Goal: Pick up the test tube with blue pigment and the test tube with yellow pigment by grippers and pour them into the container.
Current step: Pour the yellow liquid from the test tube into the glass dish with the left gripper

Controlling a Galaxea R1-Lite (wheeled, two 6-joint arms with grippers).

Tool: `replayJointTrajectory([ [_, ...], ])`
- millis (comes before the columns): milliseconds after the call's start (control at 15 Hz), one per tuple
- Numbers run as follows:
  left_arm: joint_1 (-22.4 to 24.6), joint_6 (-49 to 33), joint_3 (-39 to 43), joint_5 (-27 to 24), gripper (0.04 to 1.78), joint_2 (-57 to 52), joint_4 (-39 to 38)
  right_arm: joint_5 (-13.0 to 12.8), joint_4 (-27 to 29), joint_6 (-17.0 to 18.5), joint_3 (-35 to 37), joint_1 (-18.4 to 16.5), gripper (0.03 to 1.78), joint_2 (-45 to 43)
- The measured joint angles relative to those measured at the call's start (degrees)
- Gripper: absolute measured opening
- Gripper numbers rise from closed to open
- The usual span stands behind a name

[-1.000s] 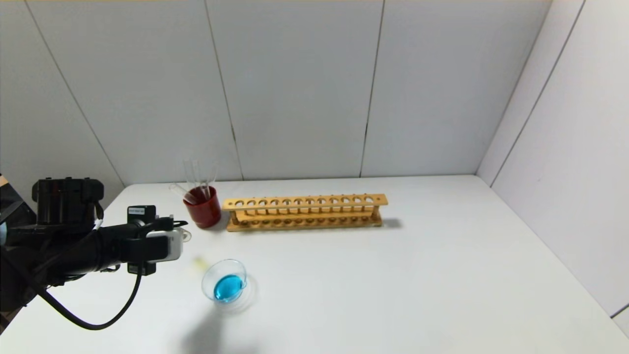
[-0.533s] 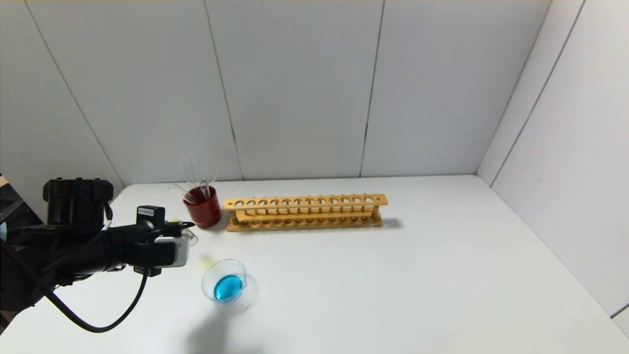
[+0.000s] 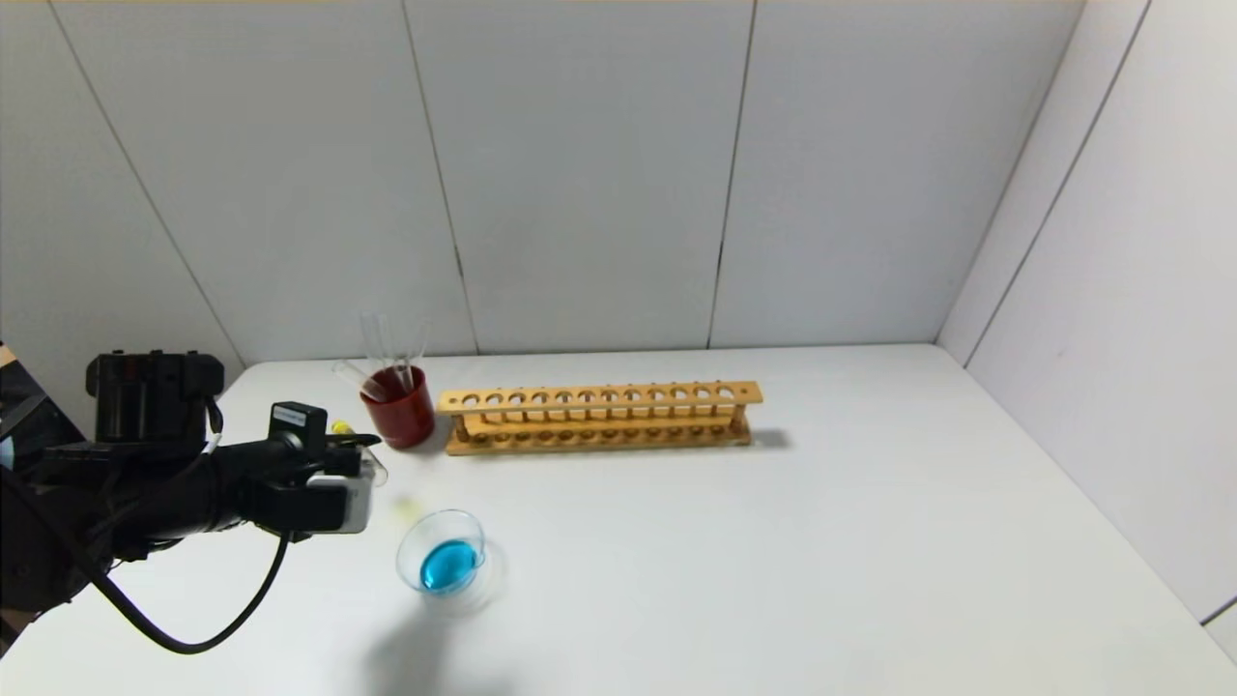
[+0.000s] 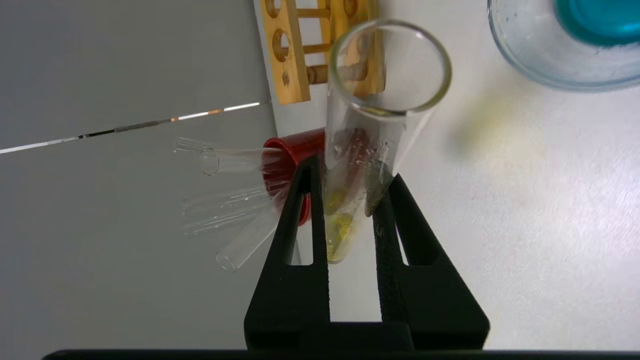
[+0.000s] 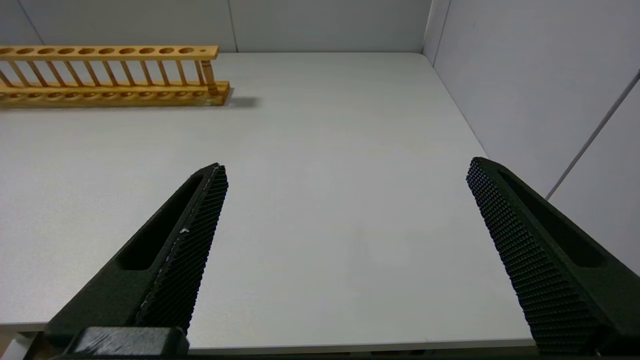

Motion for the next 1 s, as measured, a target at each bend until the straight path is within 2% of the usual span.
replayJointTrajectory([
  [1000, -1.69, 7.52, -0.74, 0.48, 0.31, 2.5, -2.1, -0.02, -0.02, 0.0, 0.0, 0.0, 1.75, 0.0],
])
